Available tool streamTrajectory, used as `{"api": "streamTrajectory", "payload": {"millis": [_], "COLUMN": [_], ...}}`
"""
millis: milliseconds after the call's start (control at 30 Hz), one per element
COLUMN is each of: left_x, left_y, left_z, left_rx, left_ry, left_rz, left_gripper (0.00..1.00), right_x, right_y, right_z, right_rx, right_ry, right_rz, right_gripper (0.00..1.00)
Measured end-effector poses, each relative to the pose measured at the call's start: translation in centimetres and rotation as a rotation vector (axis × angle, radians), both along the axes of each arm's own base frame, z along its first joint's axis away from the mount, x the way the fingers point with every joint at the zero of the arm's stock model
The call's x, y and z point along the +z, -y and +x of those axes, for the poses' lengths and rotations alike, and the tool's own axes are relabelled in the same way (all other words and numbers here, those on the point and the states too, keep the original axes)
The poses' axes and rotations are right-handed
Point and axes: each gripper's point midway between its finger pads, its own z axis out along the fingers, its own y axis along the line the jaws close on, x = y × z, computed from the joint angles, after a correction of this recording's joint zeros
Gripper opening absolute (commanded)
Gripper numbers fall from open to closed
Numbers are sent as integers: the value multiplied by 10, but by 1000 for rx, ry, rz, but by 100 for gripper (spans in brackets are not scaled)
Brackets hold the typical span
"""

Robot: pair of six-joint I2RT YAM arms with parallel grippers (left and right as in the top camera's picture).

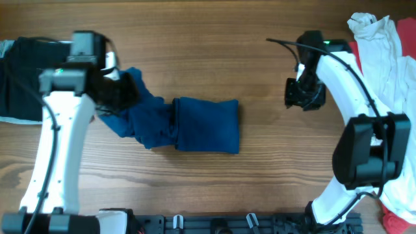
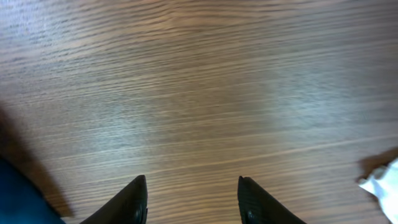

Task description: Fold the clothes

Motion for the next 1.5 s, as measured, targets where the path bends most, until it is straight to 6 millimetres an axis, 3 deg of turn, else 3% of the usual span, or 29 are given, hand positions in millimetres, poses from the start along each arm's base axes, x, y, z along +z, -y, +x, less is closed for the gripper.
{"api": "streamTrajectory", "payload": {"millis": [100,167,333,500,667,900,1067,1167,1233,1300,1500], "left_x": [-16,-39,-75,-102,-104,-103,-100,-82,-69,-58,-56], "left_y": [29,60,106,138,160,166,140,127,123,122,121], "left_z": [2,5,3,0,4,7,4,14,19,20,18], "left_rx": [-68,-131,-212,-249,-257,-234,-184,-143,-128,-125,-125], "left_ry": [-46,-96,-167,-199,-152,-136,-179,-131,-91,-61,-65], "left_rz": [23,34,59,72,57,43,87,76,68,59,61], "left_gripper": [4,4,4,4,4,4,4,4,4,4,4], "right_x": [-3,-3,-2,-2,-2,-2,-2,-2,-2,-2,-8], "right_y": [-10,-11,-10,-10,-10,-10,-13,-23,-30,-44,-85], "right_z": [-1,-2,-6,-6,-6,-8,-8,-5,-4,-5,-2], "right_rx": [24,29,28,28,28,32,48,76,98,143,224], "right_ry": [-8,-11,-28,-28,-29,-39,-39,-26,-21,-17,9], "right_rz": [7,7,5,5,6,5,26,76,98,115,151], "right_gripper": [47,46,46,46,46,47,47,47,37,4,4]}}
